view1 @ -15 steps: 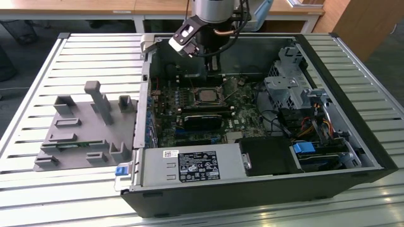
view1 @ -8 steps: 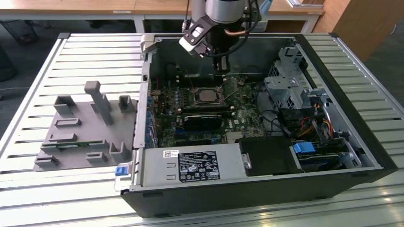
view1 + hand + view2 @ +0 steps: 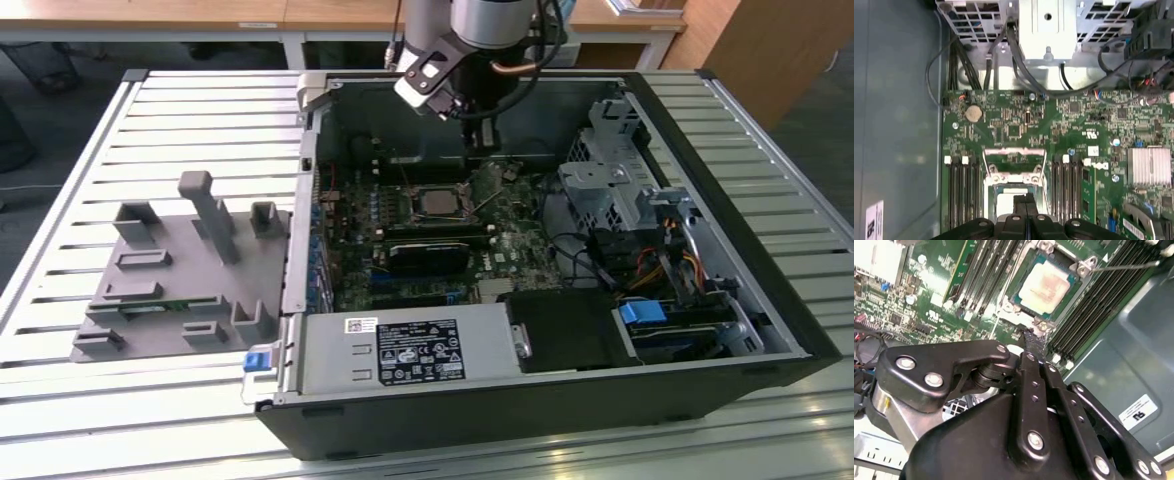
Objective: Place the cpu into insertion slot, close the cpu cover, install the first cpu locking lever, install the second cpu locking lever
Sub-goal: 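Close the cpu cover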
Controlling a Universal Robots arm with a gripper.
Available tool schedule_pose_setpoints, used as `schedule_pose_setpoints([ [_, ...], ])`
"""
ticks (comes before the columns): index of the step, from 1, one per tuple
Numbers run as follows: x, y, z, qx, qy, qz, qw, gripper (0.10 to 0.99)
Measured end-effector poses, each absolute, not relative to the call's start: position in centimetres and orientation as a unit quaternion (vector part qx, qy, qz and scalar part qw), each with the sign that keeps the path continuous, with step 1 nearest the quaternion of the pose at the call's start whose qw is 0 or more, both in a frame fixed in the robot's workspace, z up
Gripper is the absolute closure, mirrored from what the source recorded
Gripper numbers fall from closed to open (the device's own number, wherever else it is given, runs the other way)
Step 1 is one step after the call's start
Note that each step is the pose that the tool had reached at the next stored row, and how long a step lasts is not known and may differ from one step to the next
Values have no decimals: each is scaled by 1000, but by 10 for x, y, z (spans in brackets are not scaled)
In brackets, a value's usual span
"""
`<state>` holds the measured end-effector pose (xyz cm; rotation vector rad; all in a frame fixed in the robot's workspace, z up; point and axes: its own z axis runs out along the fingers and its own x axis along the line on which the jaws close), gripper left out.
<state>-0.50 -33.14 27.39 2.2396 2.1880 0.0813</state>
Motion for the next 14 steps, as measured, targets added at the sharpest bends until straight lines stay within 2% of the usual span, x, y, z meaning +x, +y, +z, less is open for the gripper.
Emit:
schedule_pose_setpoints([
  [14, 15, -325, 263, 715, 699, 23, 2, 980],
])
